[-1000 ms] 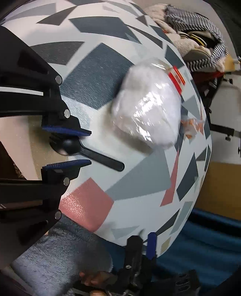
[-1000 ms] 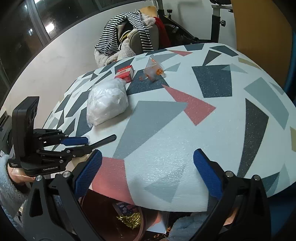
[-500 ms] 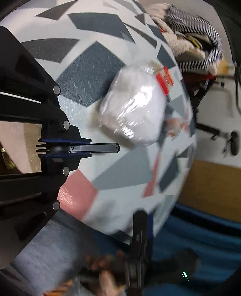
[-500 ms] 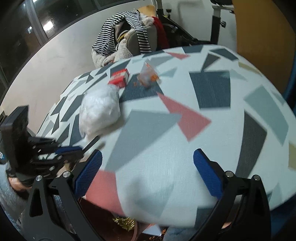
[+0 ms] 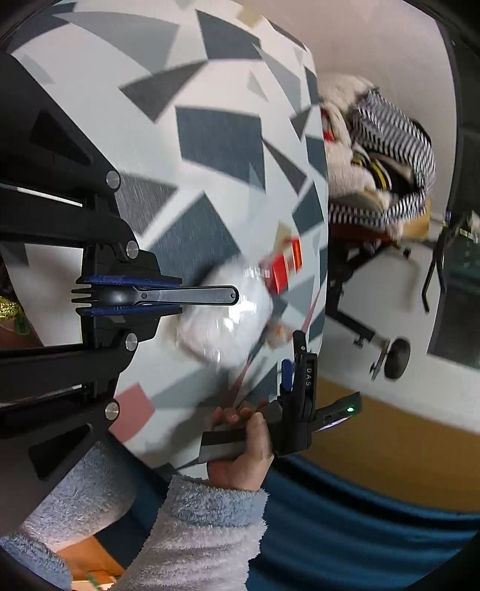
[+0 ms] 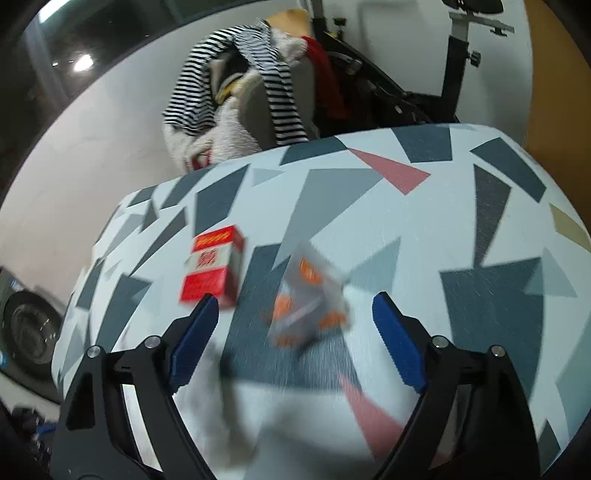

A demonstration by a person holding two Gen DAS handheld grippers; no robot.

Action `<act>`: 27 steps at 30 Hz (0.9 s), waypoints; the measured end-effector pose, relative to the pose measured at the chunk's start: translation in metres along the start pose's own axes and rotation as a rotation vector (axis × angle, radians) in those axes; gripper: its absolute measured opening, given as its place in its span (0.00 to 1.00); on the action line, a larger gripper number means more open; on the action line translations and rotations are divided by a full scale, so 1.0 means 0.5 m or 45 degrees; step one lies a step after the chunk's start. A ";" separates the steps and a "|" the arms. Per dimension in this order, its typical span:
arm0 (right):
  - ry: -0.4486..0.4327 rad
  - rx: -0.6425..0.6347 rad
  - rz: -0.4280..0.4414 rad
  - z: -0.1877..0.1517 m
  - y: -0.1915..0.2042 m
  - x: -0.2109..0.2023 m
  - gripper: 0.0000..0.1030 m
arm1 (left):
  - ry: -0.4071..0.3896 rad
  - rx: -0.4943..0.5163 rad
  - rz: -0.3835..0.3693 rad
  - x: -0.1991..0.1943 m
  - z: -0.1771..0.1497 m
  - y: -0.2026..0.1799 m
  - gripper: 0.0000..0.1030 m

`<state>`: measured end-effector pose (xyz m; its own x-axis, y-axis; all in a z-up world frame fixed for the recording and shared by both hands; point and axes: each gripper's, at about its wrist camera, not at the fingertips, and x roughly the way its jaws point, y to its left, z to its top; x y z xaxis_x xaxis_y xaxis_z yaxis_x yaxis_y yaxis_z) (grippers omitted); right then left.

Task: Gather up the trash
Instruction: 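Lift the spoon with the left gripper while the right gripper grasps the clear orange-printed wrapper, then lower the spoon and wrapper into the brown bin and open both grippers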

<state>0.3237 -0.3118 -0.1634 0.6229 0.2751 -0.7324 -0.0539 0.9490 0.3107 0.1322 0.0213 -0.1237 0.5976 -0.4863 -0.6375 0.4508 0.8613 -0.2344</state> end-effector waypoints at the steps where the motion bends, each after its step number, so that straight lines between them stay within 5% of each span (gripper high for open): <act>1: 0.019 0.018 -0.026 0.008 0.001 0.018 0.82 | -0.002 -0.011 0.005 -0.004 -0.002 0.010 0.09; 4: 0.092 0.058 -0.078 0.020 0.002 0.059 0.79 | -0.008 -0.040 0.018 -0.016 -0.010 0.030 0.09; 7: 0.154 0.052 -0.099 0.022 0.000 0.077 0.39 | -0.011 -0.050 0.018 -0.025 -0.017 0.035 0.09; 8: 0.128 0.035 -0.095 0.019 0.001 0.065 0.37 | -0.015 -0.051 0.014 -0.027 -0.018 0.035 0.09; 18: -0.120 -0.177 0.021 -0.047 0.063 -0.144 0.33 | -0.039 -0.012 -0.030 -0.059 -0.030 -0.023 0.09; 27: -0.184 -0.297 0.191 -0.191 0.123 -0.293 0.33 | -0.044 0.027 -0.024 -0.131 -0.085 -0.086 0.09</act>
<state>0.1548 -0.2789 -0.0948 0.6982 0.4056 -0.5898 -0.3207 0.9139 0.2489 0.0455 0.0227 -0.1032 0.6112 -0.5074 -0.6074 0.4759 0.8489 -0.2301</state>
